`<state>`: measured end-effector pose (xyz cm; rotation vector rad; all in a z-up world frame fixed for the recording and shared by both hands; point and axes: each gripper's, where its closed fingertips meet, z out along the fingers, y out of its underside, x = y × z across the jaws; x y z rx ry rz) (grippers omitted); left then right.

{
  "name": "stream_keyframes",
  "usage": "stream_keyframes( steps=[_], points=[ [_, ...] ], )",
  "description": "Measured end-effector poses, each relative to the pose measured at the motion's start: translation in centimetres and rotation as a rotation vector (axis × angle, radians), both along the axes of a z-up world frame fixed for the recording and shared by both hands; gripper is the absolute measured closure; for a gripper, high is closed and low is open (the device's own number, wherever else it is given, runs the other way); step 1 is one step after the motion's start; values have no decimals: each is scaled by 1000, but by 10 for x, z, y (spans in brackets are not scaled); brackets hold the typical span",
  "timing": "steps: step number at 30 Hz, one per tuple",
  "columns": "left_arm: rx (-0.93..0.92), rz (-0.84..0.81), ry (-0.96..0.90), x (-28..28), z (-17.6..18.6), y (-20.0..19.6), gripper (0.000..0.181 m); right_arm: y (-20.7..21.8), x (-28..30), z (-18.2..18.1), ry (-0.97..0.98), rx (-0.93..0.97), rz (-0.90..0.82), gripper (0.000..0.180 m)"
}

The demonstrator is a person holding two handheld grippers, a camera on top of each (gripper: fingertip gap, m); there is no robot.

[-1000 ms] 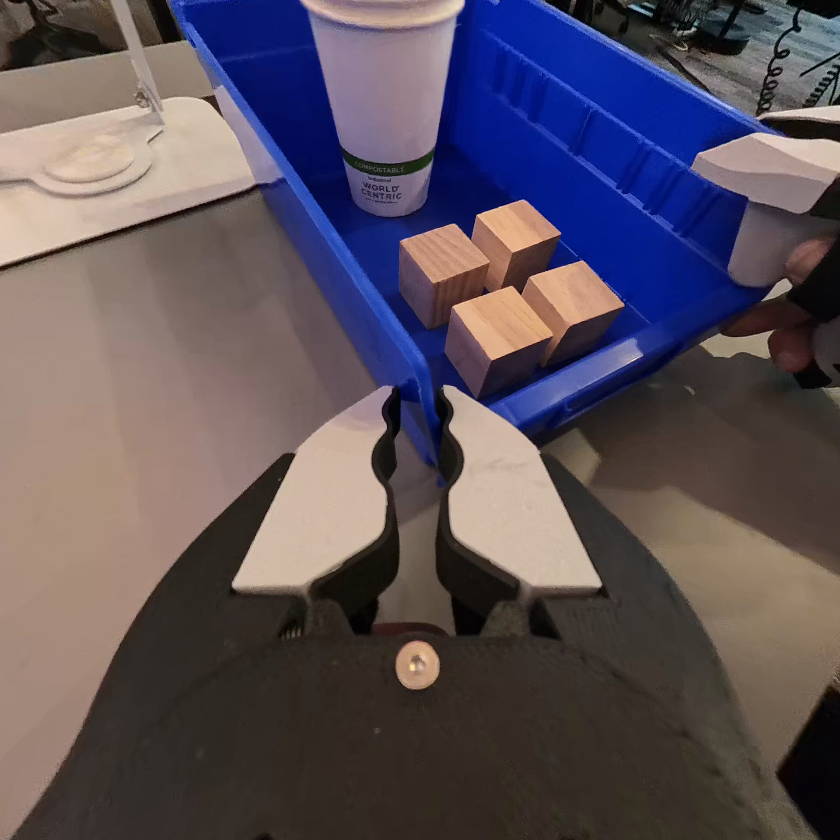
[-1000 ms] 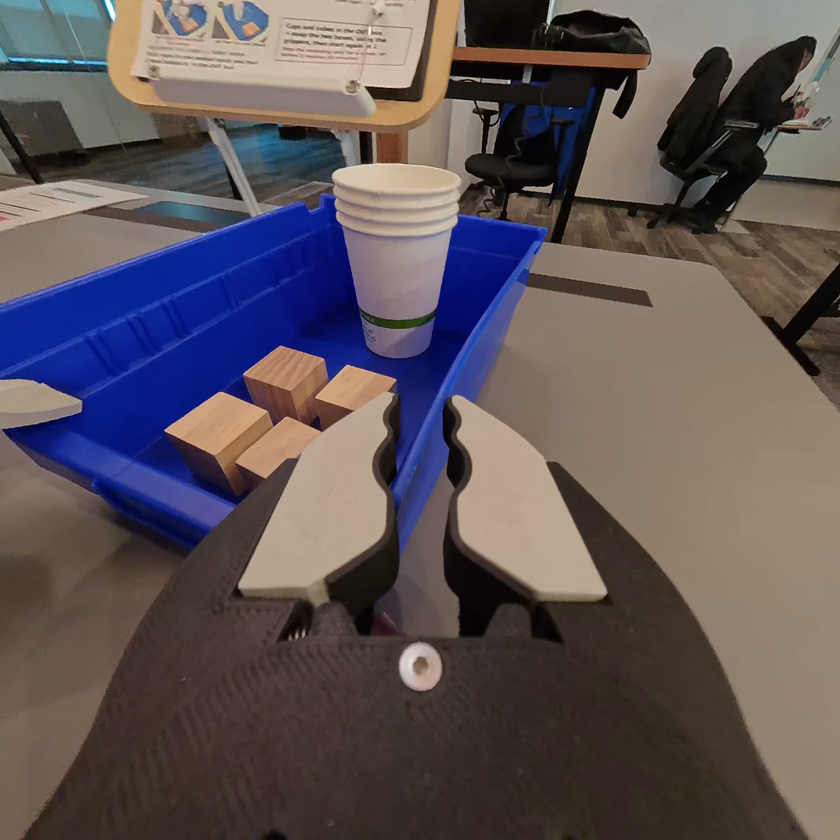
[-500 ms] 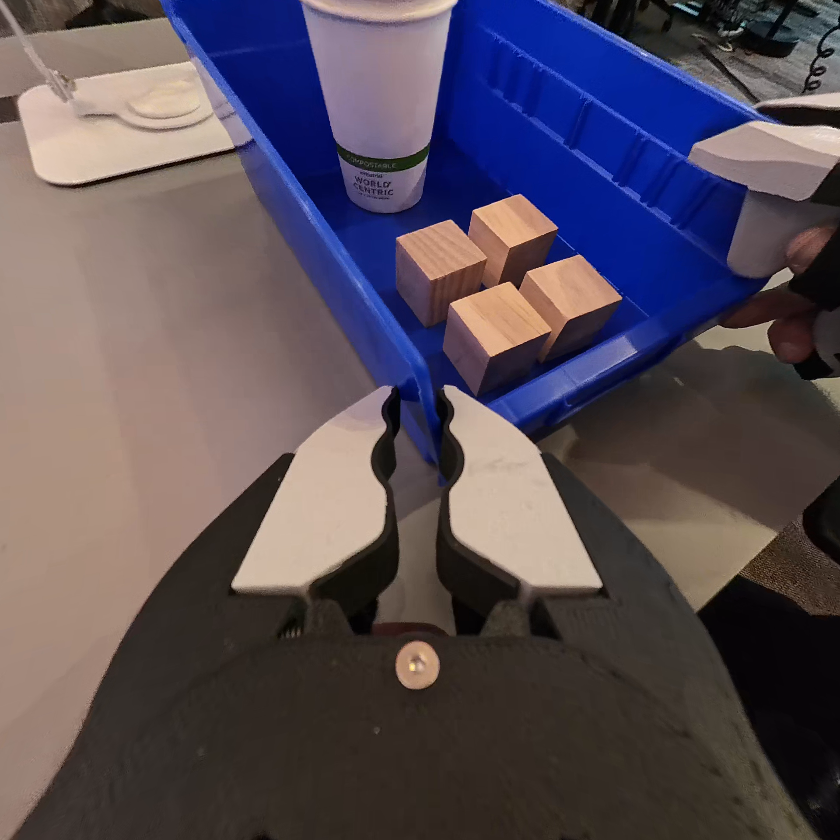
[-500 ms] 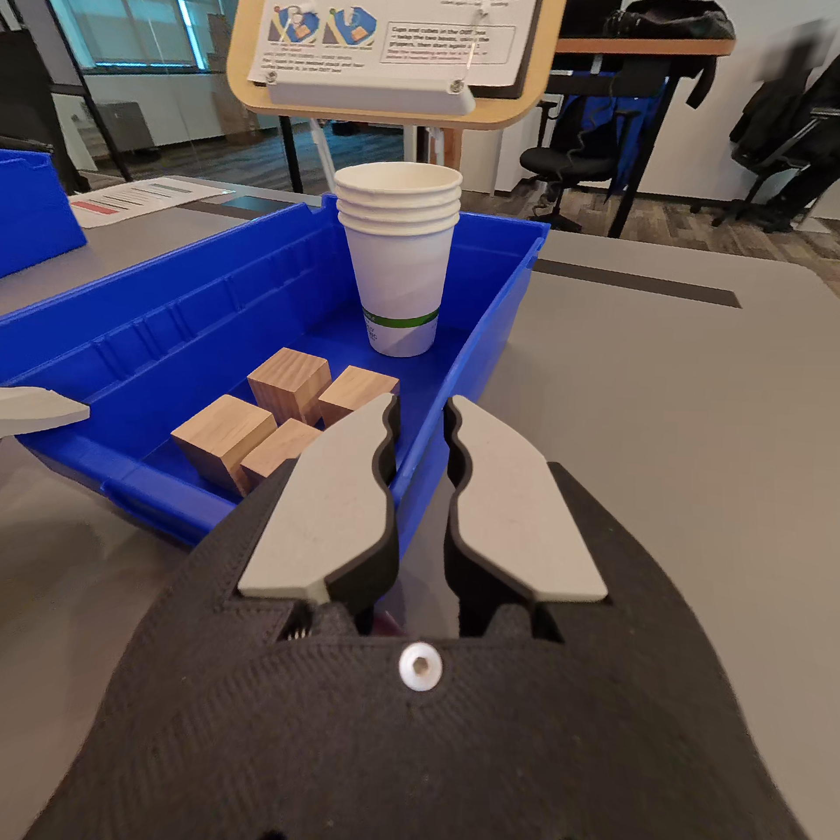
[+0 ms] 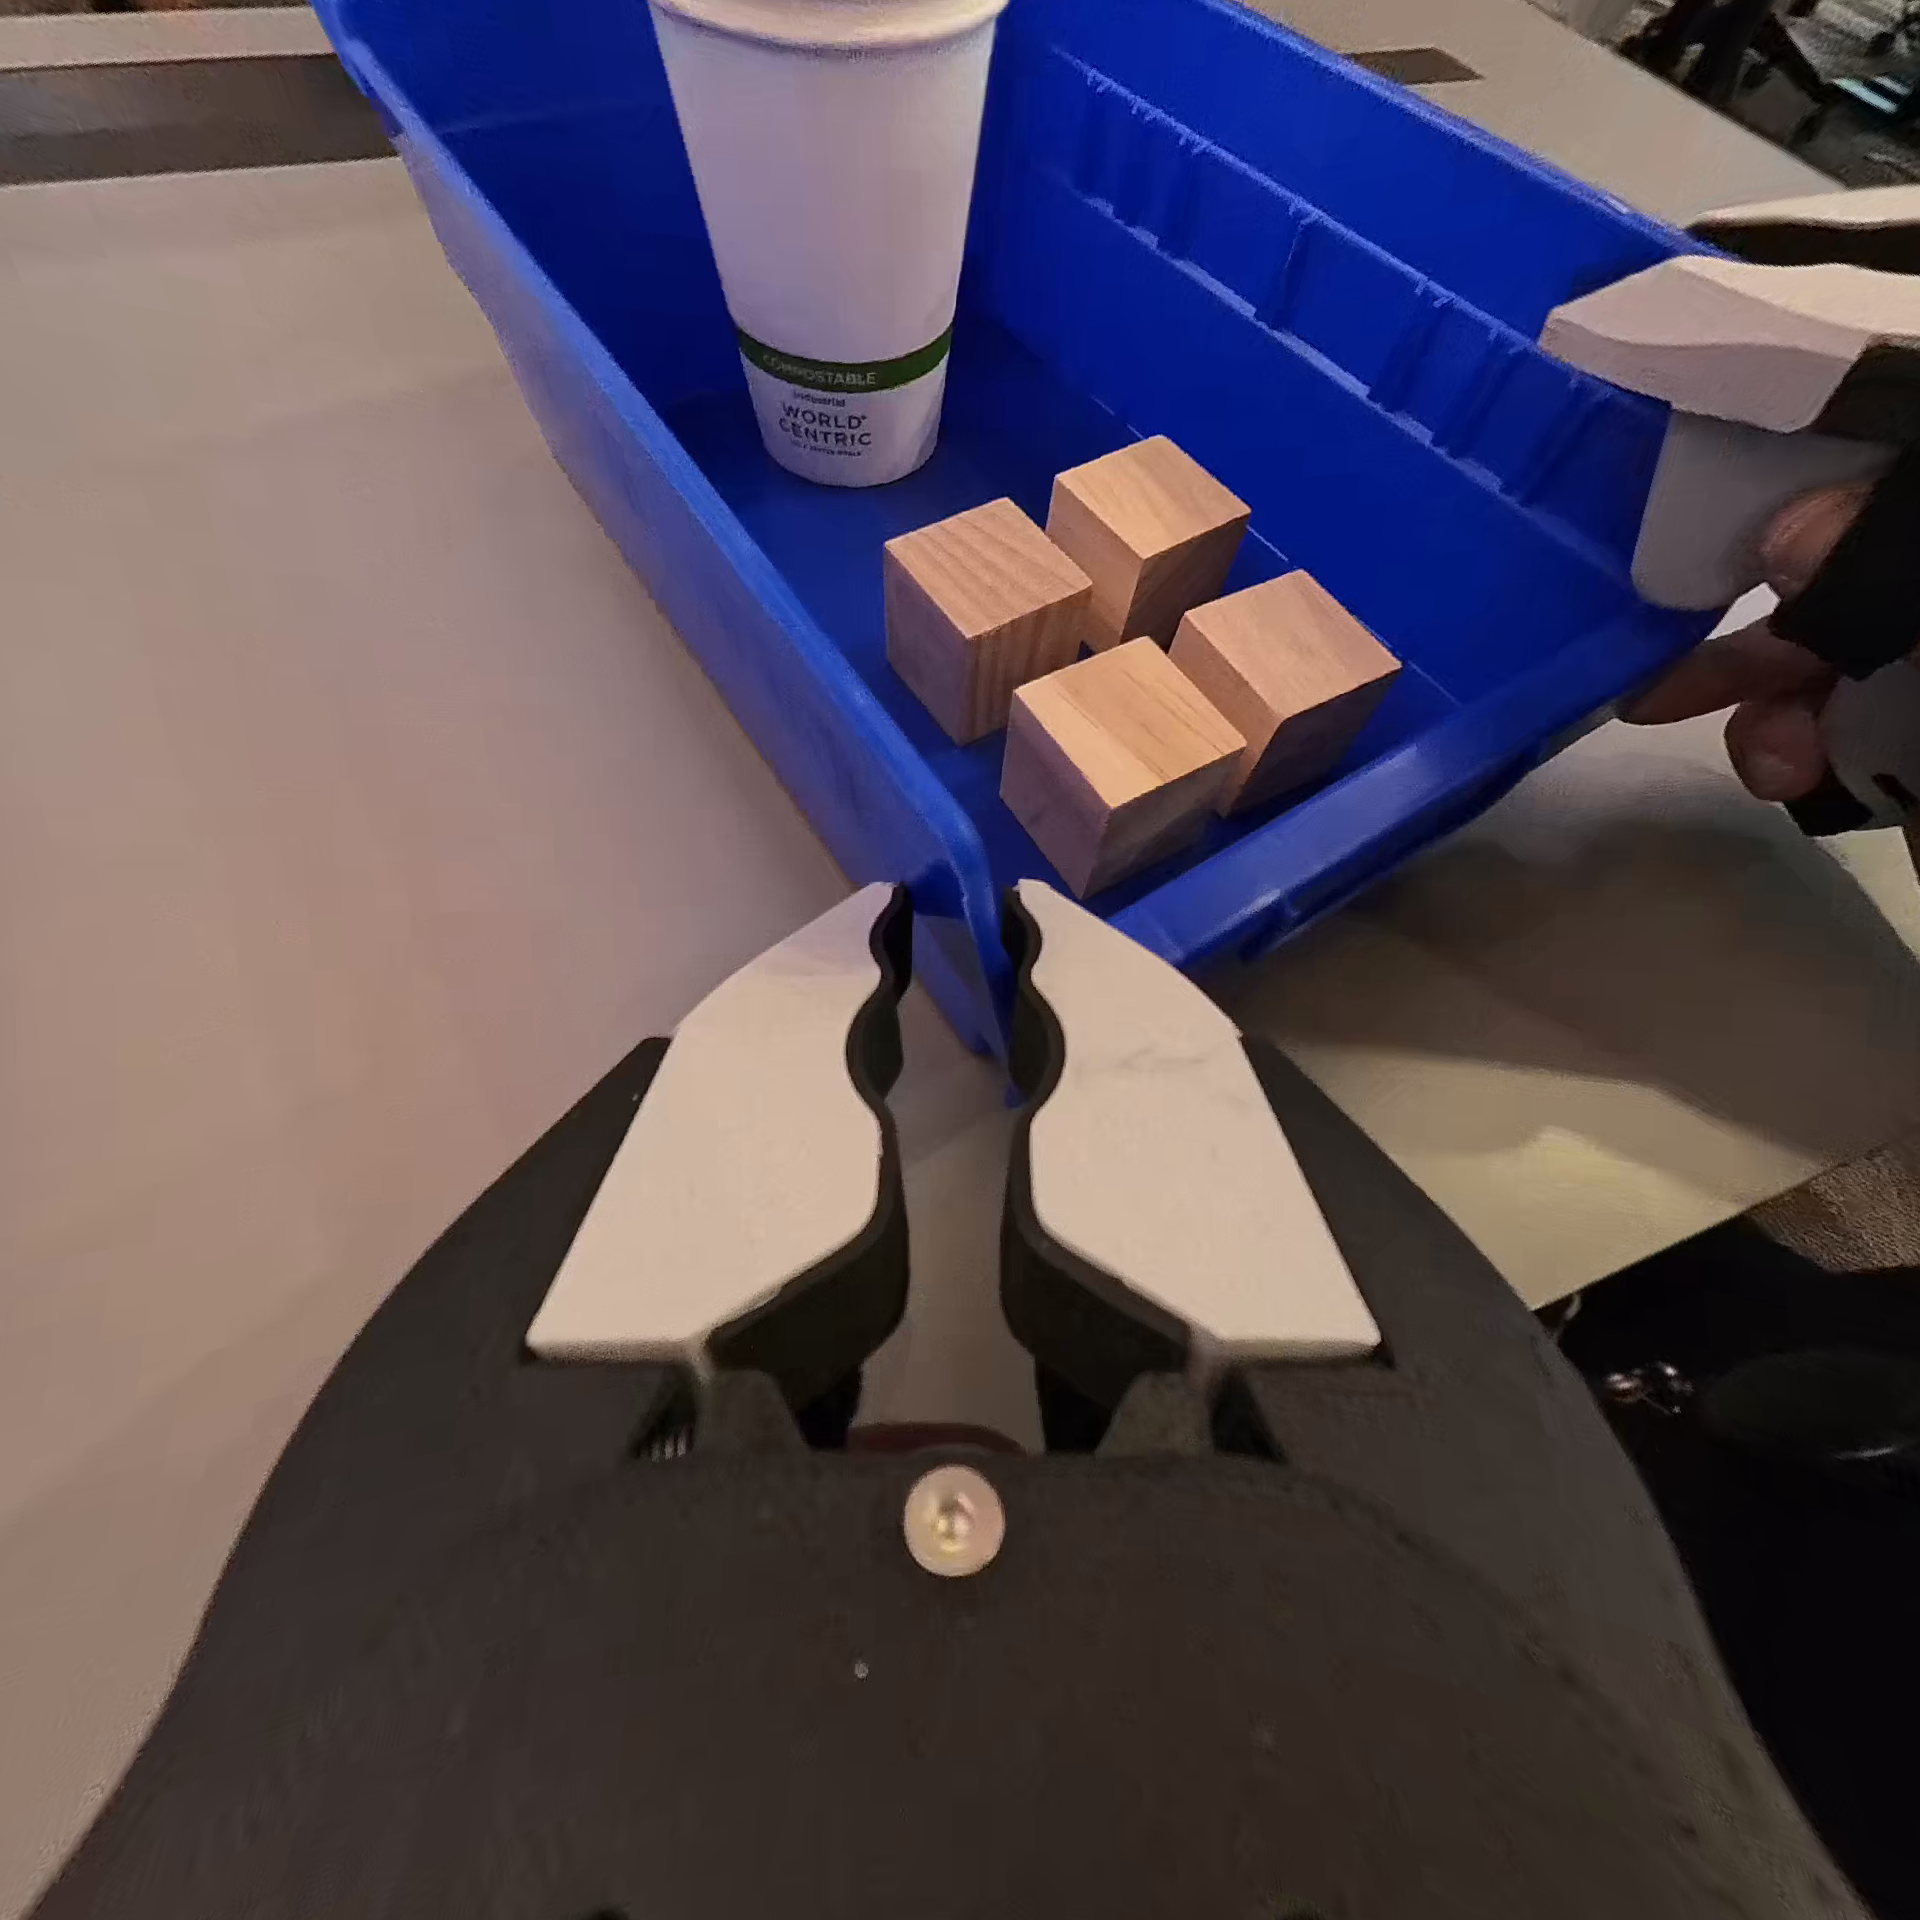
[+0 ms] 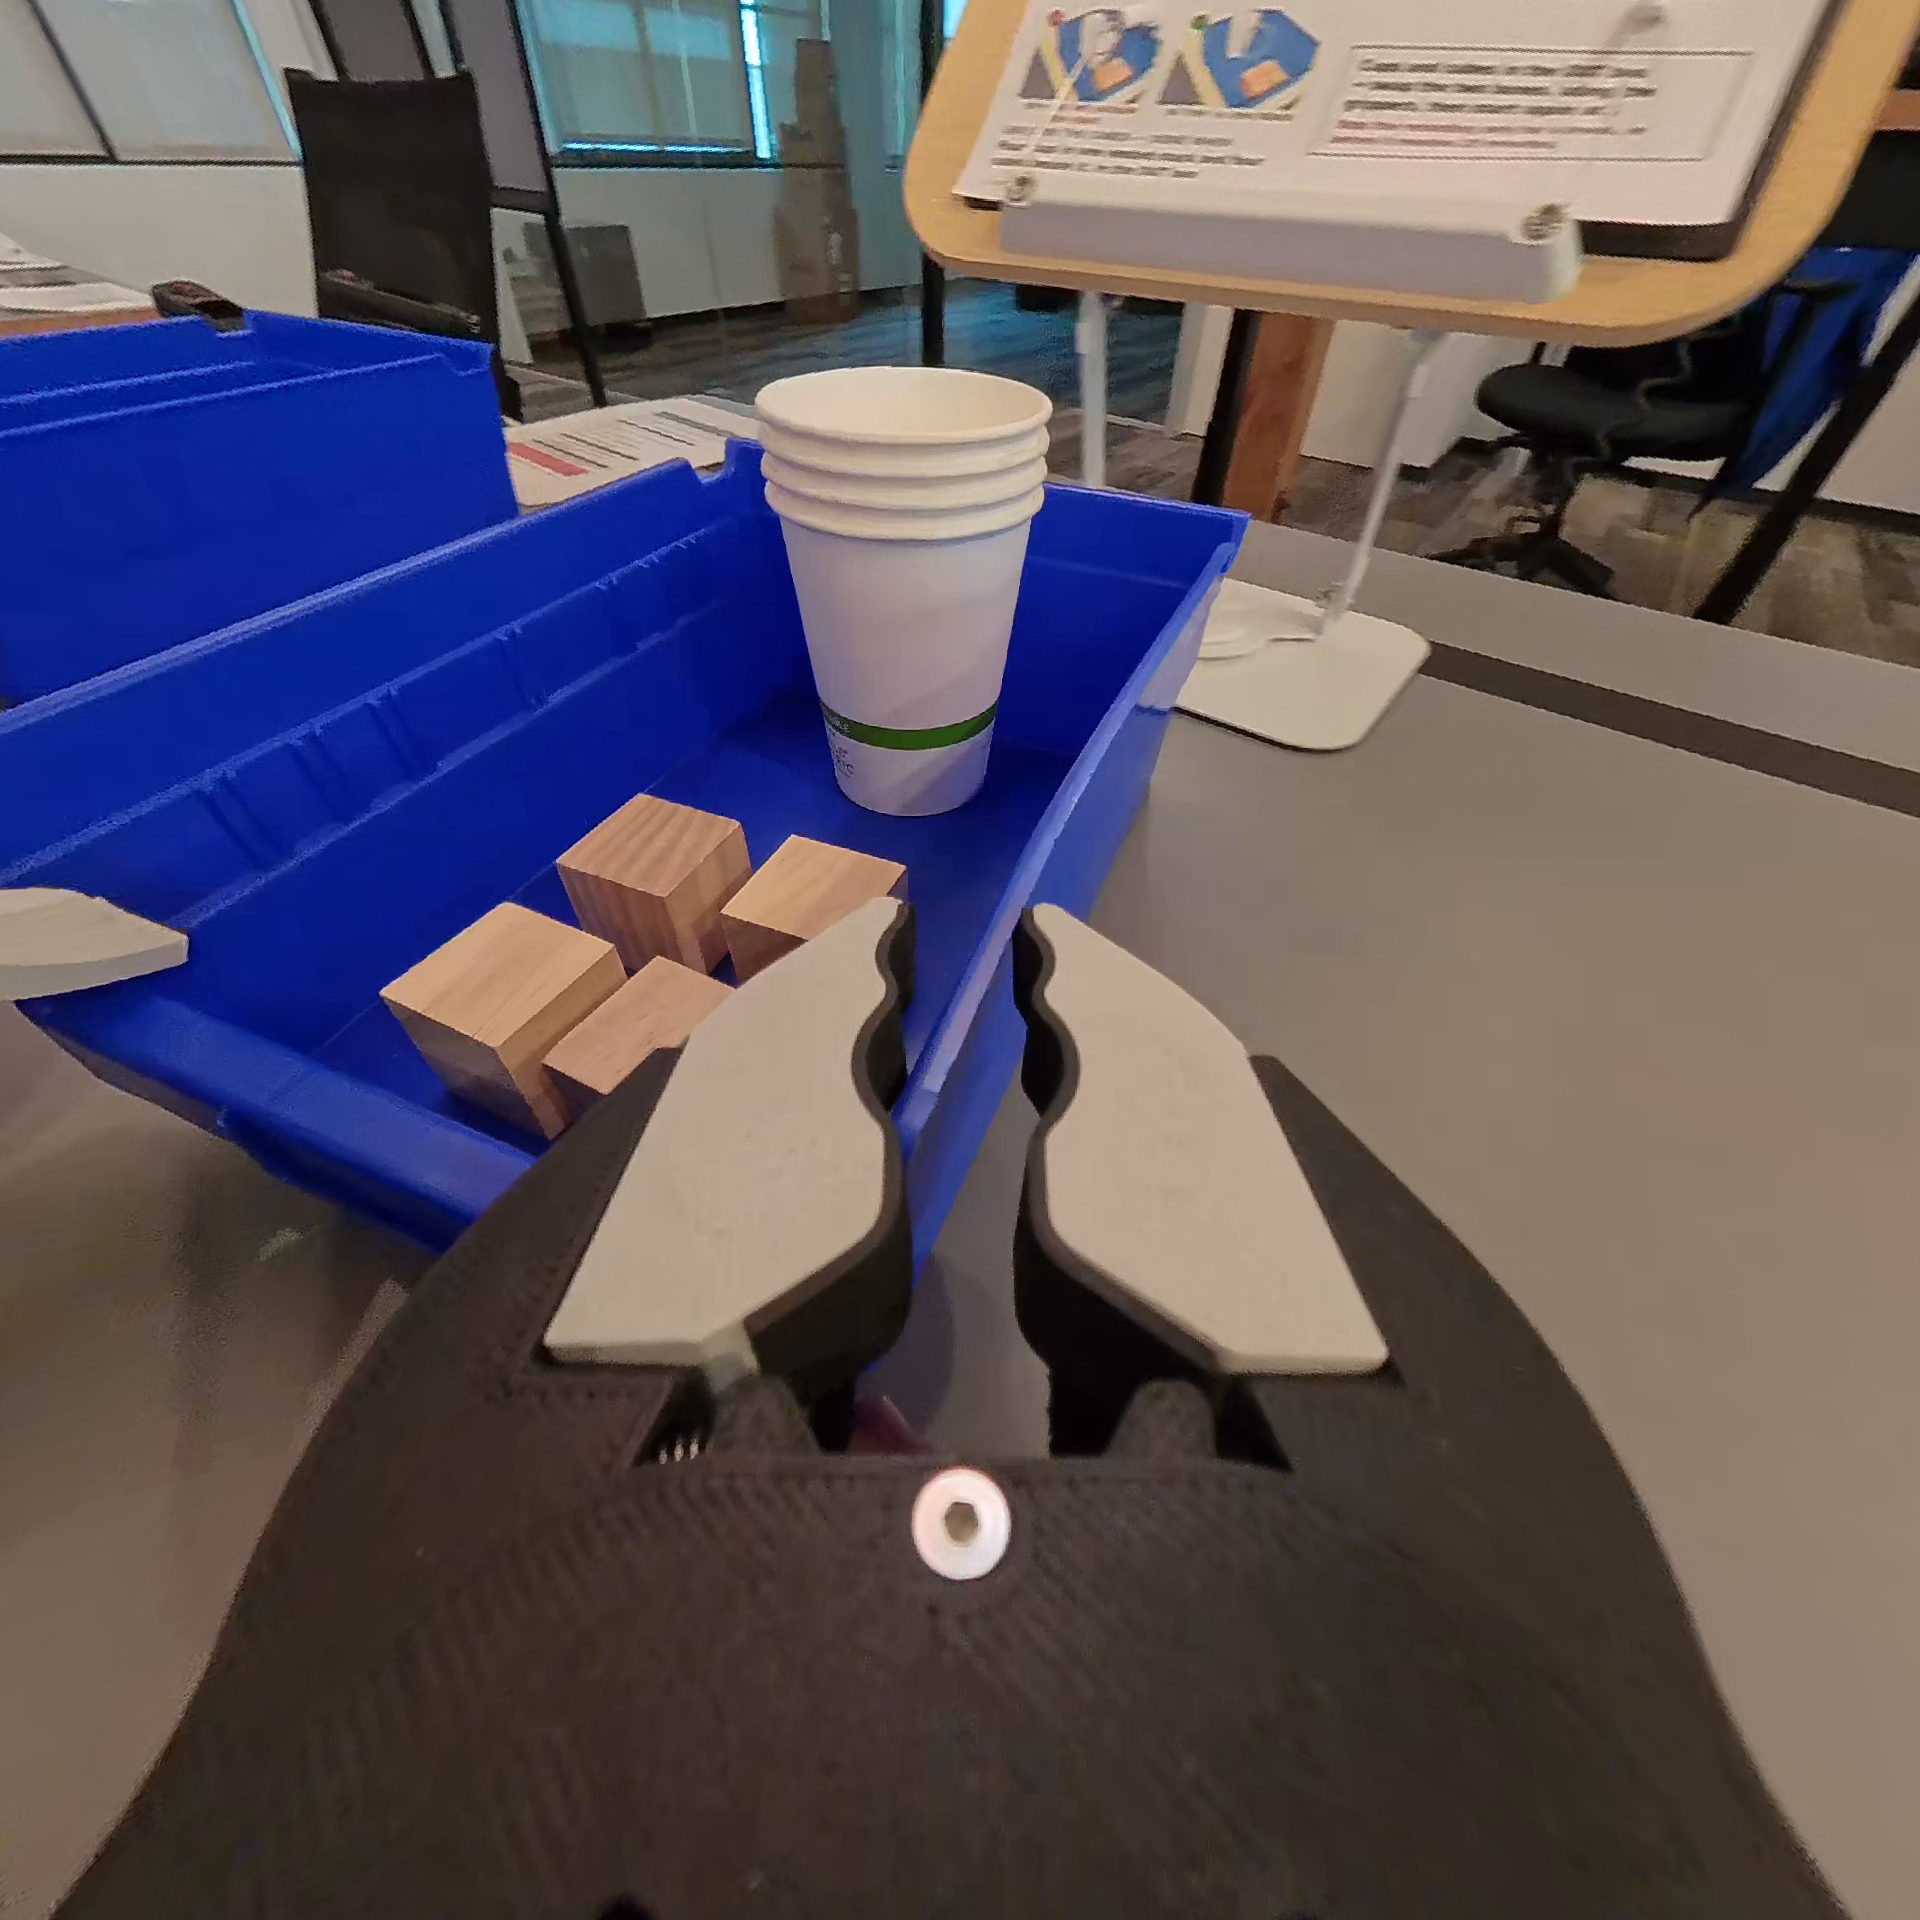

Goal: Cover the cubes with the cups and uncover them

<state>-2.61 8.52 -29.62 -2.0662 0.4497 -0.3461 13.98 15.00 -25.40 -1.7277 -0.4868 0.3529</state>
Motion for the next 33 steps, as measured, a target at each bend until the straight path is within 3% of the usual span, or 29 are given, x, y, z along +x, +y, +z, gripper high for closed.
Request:
stream_keyframes(
  steps=[16, 33],
  points=[
    [4, 206, 28, -99, -1, 26, 165, 60, -113, -2, 6, -9, 194, 162],
    [11, 260, 73, -144, -1, 80, 168, 106, -152, -3, -10, -8, 234, 157]
  ],
)
